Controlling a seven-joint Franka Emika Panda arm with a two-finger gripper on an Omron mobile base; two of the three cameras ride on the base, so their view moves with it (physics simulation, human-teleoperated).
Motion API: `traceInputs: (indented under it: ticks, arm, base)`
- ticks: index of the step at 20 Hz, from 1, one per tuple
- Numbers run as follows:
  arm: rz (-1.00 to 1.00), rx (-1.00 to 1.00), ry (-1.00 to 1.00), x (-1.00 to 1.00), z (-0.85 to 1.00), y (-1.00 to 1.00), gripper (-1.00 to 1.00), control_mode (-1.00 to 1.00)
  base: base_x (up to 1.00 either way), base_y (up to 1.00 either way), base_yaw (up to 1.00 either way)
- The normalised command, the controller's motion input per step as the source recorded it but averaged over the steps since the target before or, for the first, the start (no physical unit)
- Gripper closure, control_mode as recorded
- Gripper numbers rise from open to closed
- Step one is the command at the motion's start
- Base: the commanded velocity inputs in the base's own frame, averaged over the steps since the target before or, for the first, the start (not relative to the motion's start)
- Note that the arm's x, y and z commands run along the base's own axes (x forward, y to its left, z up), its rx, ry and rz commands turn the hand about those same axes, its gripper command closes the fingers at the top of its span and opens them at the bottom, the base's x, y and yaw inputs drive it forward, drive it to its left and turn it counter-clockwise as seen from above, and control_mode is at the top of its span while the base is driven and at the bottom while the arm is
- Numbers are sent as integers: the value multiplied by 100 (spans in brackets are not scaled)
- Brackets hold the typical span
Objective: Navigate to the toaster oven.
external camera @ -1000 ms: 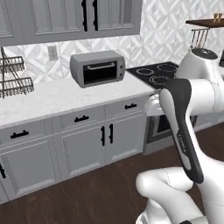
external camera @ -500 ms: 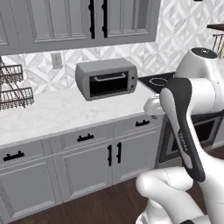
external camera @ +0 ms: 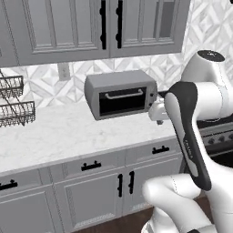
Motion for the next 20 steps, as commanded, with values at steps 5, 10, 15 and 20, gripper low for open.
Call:
traceInputs:
  ticks: [5,10,15,20]
  arm:
    - [0,0,0,0,0,0,-100,100]
    - [0,0,0,0,0,0,-100,100]
    - [0,0,0,0,0,0,-100,100]
    - [0,0,0,0,0,0,-100,100]
  base:
    - [81,-47,18]
    - [73,-25,25]
    - [61,-33,12]
    - [45,-26,1]
